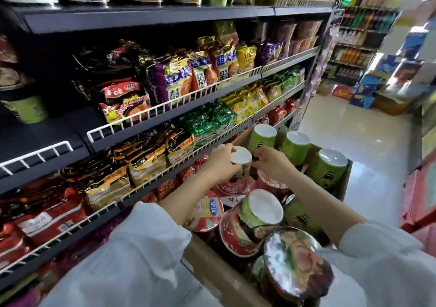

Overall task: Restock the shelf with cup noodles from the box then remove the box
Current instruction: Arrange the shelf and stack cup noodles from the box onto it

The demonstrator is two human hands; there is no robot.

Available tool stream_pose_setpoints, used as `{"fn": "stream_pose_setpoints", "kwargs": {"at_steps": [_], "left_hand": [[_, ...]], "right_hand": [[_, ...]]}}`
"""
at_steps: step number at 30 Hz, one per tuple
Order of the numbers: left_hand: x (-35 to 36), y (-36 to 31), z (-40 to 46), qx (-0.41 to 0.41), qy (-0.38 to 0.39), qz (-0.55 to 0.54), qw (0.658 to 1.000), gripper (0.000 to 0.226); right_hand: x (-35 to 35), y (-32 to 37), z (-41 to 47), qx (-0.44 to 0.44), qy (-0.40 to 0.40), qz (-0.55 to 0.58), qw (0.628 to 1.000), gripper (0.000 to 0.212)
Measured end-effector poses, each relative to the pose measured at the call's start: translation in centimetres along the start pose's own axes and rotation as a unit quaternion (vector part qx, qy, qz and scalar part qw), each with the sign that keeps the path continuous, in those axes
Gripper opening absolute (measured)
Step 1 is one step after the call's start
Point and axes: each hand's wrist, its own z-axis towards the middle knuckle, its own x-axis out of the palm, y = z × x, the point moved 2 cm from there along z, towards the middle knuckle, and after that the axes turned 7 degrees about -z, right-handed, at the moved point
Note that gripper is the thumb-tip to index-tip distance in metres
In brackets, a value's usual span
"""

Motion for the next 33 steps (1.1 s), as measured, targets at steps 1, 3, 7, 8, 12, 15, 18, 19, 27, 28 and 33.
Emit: {"fn": "stream_pose_setpoints", "kwargs": {"at_steps": [1,3,7,8,12,15,18,19,27,28,33], "left_hand": [[1.0,-0.3,1.1,-0.007,0.005,0.034,0.999,0.059],[2.4,-0.7,2.8,-0.029,0.016,0.088,0.996,0.08],[3.7,-0.9,5.2,-0.108,0.025,0.151,0.982,0.102],[3.7,-0.9,5.7,-0.12,0.025,0.168,0.978,0.101],[3.6,-1.4,7.0,-0.142,0.037,0.185,0.972,0.082],[3.0,-2.4,7.2,-0.133,-0.003,0.207,0.969,0.071],[2.0,-3.4,7.2,-0.139,-0.067,0.192,0.969,0.077],[1.6,-3.7,7.3,-0.147,-0.088,0.177,0.969,0.082],[-0.7,-4.4,5.2,-0.163,-0.222,0.054,0.96,0.078],[-0.8,-4.5,4.8,-0.153,-0.231,0.051,0.96,0.078],[-2.2,-5.3,2.7,-0.111,-0.319,0.061,0.939,0.079]], "right_hand": [[0.0,-1.2,0.8,-0.001,0.016,-0.012,1.0,0.037],[-0.1,-3.0,2.4,-0.009,0.04,-0.037,0.998,0.046],[-0.7,-5.3,5.8,-0.016,0.022,-0.015,1.0,0.068],[-0.8,-5.6,6.7,-0.023,0.021,-0.007,0.999,0.072],[-0.8,-6.5,10.0,-0.039,0.06,-0.031,0.997,0.084],[-0.7,-6.6,11.3,-0.045,0.077,-0.049,0.995,0.078],[-0.6,-6.4,12.1,-0.046,0.053,-0.054,0.996,0.071],[-0.6,-6.5,12.3,-0.042,0.036,-0.048,0.997,0.073],[-1.1,-7.1,13.1,-0.013,-0.013,-0.015,1.0,0.085],[-1.4,-6.9,12.8,-0.02,-0.01,0.002,1.0,0.086],[-3.6,-4.6,10.1,-0.085,-0.046,0.089,0.991,0.092]]}}
